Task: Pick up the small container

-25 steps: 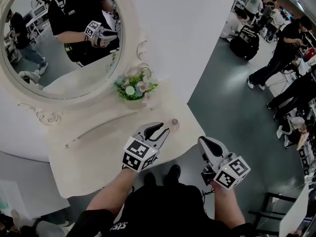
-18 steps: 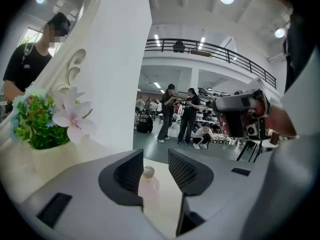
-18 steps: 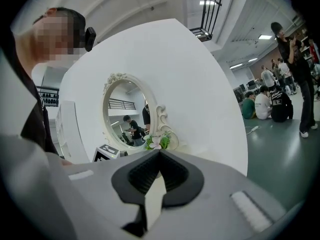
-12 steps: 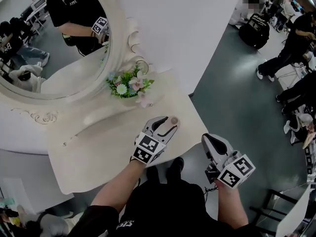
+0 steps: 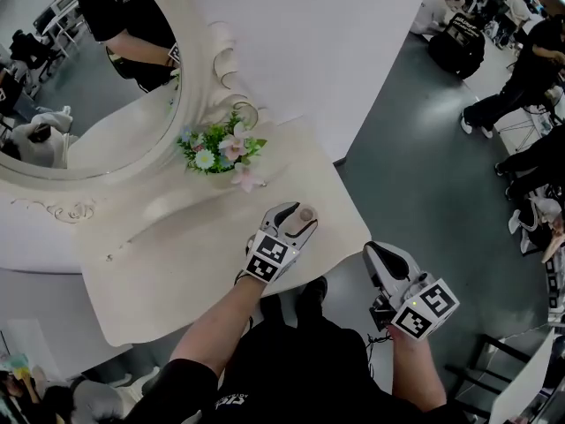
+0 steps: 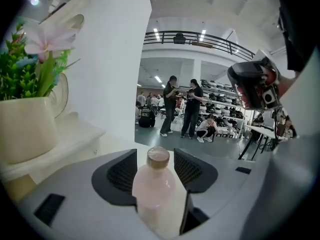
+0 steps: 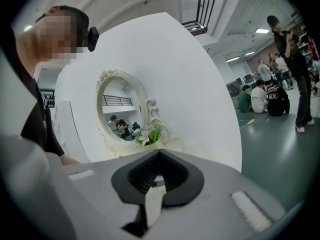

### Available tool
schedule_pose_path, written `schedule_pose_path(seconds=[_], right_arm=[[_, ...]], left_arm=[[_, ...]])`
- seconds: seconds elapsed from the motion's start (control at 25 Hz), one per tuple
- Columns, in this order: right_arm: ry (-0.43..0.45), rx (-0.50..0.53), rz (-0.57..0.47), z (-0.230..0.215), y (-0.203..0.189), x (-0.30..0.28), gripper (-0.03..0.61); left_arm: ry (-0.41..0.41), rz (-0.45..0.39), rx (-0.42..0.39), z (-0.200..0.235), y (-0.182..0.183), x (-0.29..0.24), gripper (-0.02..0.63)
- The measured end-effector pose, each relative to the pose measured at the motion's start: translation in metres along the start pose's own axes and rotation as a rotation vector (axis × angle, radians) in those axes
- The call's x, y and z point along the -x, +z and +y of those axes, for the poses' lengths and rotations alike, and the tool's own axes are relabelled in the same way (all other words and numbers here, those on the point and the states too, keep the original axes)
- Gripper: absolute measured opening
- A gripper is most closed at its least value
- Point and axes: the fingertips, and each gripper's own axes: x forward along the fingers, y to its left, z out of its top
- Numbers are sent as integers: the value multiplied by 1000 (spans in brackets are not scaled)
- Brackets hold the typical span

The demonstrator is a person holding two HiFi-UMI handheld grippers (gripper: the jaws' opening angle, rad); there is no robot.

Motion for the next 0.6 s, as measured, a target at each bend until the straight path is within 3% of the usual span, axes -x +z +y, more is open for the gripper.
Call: schedule_pose_path(seconds=[0.48, 0.6], right_arm=[[-29, 0, 35, -15, -11, 13, 11], [-30, 0, 36, -17, -11, 14, 11]], left_arm=[[40, 7, -11, 1, -15, -23, 212], [60, -2, -30, 4, -16, -25, 184]])
